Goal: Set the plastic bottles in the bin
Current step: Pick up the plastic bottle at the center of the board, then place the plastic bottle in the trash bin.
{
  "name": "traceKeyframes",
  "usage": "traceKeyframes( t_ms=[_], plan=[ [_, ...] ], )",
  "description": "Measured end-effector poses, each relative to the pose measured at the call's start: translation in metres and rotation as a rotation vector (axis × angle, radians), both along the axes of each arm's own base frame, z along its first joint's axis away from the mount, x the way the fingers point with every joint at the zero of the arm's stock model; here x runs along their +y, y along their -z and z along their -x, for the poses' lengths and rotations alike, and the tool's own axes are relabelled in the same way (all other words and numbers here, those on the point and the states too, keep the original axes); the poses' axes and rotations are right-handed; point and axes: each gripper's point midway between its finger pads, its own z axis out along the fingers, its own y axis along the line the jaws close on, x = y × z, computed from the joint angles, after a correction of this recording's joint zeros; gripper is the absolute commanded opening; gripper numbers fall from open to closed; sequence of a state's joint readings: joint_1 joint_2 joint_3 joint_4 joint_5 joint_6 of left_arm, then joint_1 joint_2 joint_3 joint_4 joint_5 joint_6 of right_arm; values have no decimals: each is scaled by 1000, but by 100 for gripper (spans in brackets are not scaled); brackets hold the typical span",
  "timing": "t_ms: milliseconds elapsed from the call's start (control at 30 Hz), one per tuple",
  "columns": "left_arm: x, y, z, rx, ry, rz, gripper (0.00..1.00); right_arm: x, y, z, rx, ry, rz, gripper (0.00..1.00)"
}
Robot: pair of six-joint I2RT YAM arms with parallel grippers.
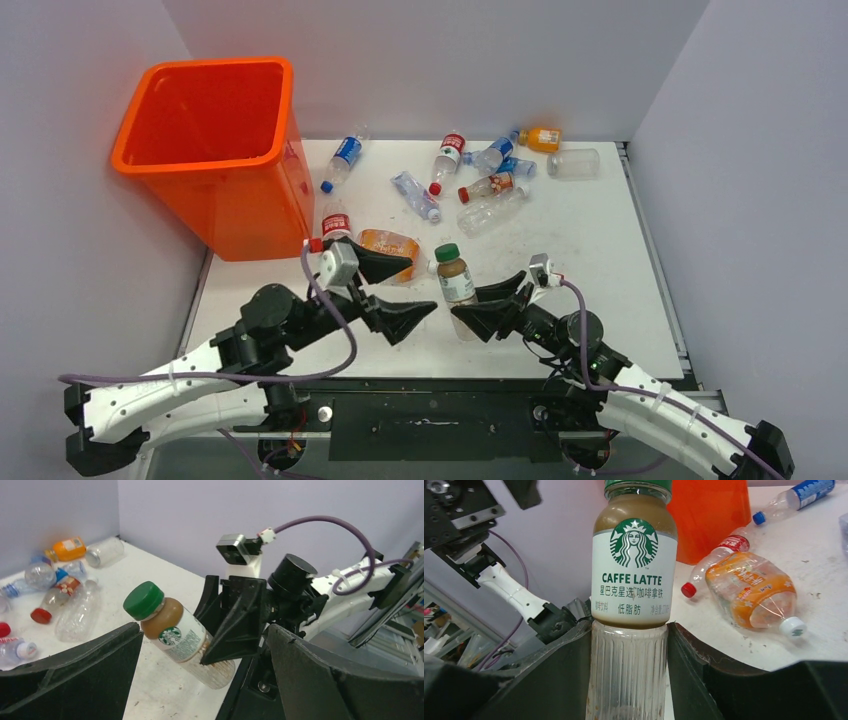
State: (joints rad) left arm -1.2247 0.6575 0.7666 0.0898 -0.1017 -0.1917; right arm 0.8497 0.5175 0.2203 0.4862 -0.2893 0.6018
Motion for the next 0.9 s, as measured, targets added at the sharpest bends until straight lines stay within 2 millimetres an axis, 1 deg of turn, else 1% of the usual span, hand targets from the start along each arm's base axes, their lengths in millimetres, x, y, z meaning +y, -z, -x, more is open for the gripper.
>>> traceKeyframes(
  t_ms=[133, 200, 267, 300, 333, 367, 433, 567, 633, 700, 733, 833, 900],
  plan=[
    [-12, 11, -31, 157, -24, 40, 96, 6, -7, 7, -11, -36, -31, 25],
    [-16, 13, -42, 224, -16, 77, 96, 8, -11, 11, -22, -50, -43, 25],
    [-15, 13, -54, 269, -26, 113, 97, 10, -14, 15, -30, -63, -52, 25],
    [-16, 12, -58, 287, -23, 132, 99, 10, -15, 16, -33, -69, -54, 24],
    [-17, 10, -59, 303, -13, 150, 100, 11, -15, 17, -35, -72, -54, 24],
    [-19, 8, -60, 315, -2, 166, 94, 11, -16, 18, -37, -76, -56, 24],
    [-25, 5, -59, 340, 29, 189, 89, 12, -16, 20, -42, -83, -57, 24],
    [-40, 12, -56, 390, 96, 187, 82, 15, -14, 21, -39, -89, -48, 24],
    [-46, 19, -56, 419, 115, 174, 76, 16, -13, 21, -41, -89, -48, 24],
    [-50, 25, -56, 442, 124, 162, 66, 17, -13, 21, -41, -89, -47, 24],
    [-51, 27, -57, 451, 127, 161, 60, 17, -14, 22, -42, -91, -48, 23],
    [-52, 26, -57, 463, 133, 168, 37, 18, -17, 24, -53, -93, -59, 23],
    [-52, 24, -58, 460, 134, 175, 24, 18, -21, 25, -63, -96, -69, 26]
  ],
)
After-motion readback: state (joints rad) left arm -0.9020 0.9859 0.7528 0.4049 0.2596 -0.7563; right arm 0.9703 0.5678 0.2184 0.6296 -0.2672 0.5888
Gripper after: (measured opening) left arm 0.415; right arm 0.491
